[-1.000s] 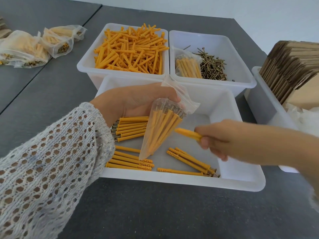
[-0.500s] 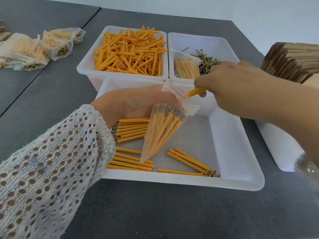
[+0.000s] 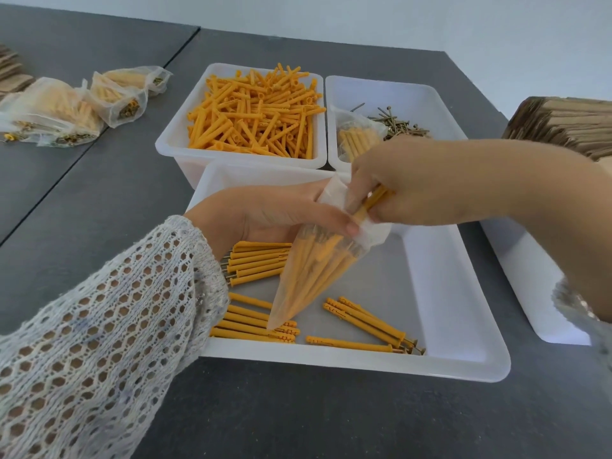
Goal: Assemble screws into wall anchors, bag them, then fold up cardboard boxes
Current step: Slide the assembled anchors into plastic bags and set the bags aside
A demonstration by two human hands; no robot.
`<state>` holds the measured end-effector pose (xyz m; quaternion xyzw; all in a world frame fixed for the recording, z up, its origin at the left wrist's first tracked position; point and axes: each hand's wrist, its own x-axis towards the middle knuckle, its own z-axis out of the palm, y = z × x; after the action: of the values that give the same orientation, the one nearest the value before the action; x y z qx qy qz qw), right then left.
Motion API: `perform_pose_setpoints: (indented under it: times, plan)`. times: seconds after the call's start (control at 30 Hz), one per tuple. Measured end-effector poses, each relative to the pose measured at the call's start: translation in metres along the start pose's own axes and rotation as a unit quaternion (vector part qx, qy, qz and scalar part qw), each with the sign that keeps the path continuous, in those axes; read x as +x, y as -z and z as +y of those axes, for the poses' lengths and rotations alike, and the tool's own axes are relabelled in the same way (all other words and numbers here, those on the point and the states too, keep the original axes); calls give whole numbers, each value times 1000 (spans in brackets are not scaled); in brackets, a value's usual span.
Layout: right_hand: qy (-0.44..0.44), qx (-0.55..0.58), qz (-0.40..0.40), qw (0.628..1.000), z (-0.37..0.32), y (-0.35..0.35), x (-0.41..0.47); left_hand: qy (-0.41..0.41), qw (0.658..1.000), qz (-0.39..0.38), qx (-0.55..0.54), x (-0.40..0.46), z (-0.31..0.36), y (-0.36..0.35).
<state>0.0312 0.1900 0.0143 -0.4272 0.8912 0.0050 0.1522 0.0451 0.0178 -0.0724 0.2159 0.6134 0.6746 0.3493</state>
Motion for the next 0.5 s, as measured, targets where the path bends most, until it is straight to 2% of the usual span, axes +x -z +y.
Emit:
perform_pose_setpoints:
  times: [0.07,0.13,0.2,0.27,0.33,0.37,0.43,0.5]
  plan:
    - [31,25,16,999,-3,-2,3,-2,1000,11,13,0,0,1]
    - [38,117,32,992,-3,-3,5,-2,1000,6,12,-3,3,-2]
    - [19,265,47,963,1,-4,4,-12,1000,6,15,-4,5,-3]
    - [-4,352,119,928,10,-9,0,-22,998,62,13,-2,4,-1]
    - [-22,316,207,926,18,-17,-8,-3,992,123,-29,0,2,3]
    - [-28,285,225,931,21,-23,-13,5,990,133,-51,0,1,3]
    - [-30,266,199,943,24,-38,-21,6,989,116,-87,0,1,1]
    - [-21,296,144,944,26,-49,-28,1,989,97,-114,-1,4,0]
